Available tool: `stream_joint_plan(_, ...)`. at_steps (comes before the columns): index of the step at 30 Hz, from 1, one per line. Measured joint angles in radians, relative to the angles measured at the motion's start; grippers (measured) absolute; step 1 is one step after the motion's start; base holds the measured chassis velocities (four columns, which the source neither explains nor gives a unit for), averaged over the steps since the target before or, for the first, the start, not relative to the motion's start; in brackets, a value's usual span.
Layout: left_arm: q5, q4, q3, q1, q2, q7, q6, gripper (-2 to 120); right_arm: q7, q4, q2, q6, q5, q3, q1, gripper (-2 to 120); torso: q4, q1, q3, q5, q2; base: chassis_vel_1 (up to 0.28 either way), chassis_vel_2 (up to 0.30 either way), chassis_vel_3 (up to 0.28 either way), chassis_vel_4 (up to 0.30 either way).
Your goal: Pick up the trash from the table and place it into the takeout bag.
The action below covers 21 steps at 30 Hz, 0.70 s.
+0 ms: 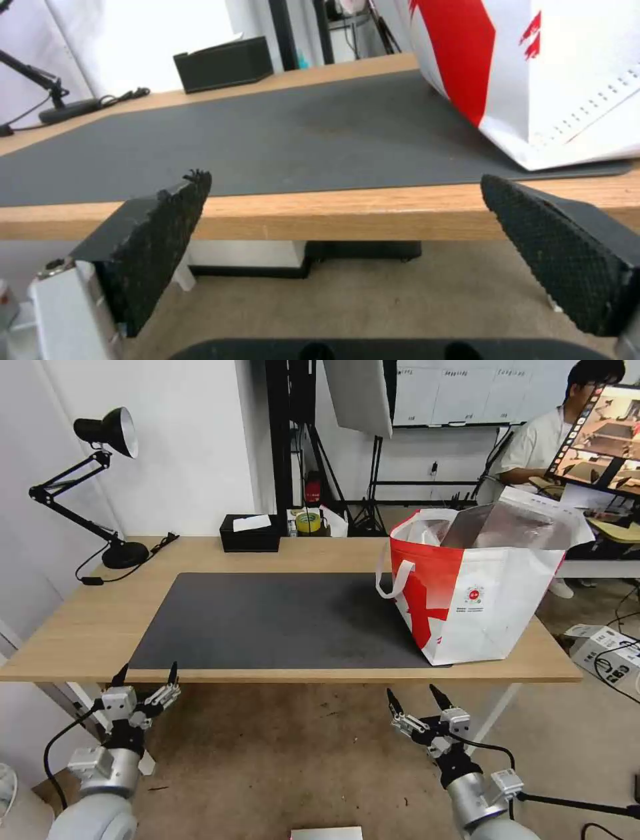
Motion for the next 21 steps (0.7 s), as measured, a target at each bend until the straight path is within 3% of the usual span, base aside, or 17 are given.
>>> stream_joint_plan(21, 0.041, 0.013, 0.0, 0.089, -0.069, 0.048, -0.079, 100, 0.0, 0.0, 0.0, 0.0, 0.0, 0.0, 0.0, 100, 0.0, 0.0, 0.0, 0.0, 0.0, 0.0, 0.0, 0.0, 0.0)
